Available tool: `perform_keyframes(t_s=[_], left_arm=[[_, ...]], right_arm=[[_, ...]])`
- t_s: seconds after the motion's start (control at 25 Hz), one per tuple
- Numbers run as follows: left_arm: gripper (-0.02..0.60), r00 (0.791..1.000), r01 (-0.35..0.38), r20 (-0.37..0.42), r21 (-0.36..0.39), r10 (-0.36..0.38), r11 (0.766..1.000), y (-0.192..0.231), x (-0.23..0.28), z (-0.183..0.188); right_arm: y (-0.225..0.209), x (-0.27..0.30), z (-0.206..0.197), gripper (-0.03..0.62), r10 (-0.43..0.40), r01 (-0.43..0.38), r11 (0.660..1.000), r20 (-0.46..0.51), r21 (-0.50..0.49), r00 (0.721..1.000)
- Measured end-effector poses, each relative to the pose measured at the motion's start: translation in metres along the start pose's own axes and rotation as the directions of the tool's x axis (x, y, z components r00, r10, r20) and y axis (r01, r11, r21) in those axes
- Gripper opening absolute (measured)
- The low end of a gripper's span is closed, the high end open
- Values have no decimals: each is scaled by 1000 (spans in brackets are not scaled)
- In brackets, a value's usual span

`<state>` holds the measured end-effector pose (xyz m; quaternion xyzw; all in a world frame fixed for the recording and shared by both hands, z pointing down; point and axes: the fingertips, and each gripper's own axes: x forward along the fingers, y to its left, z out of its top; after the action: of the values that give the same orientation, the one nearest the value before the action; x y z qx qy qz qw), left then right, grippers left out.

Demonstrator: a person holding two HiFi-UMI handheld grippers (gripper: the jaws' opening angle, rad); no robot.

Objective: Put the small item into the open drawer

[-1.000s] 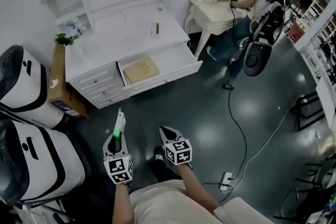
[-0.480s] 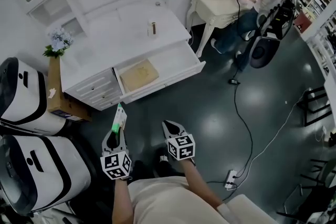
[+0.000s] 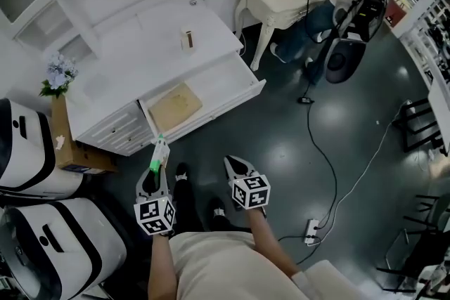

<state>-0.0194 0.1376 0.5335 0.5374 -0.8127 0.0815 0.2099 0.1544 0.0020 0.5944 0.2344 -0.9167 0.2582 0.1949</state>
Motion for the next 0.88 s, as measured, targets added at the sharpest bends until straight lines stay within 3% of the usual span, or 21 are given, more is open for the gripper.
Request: perform_keyframes(t_s=[0.16, 0.32, 0.52, 0.88], left_arm=[[95, 998, 53, -17, 9, -53, 999, 7, 36, 10], [95, 994, 107, -23, 7, -107, 994, 18, 80, 30], [95, 987, 158, -27, 19, -158, 987, 39, 129, 55], [95, 964, 258, -69, 28, -255, 966, 63, 188, 61]], right_arm=[[8, 23, 22, 23, 27, -27, 999, 11, -40, 1000], [8, 45, 42, 23, -12, 12, 999, 5, -52, 1000], [11, 82, 60, 23, -65, 58, 988, -42, -144, 997], [16, 134, 88, 23, -118, 108, 981, -51, -159, 992]])
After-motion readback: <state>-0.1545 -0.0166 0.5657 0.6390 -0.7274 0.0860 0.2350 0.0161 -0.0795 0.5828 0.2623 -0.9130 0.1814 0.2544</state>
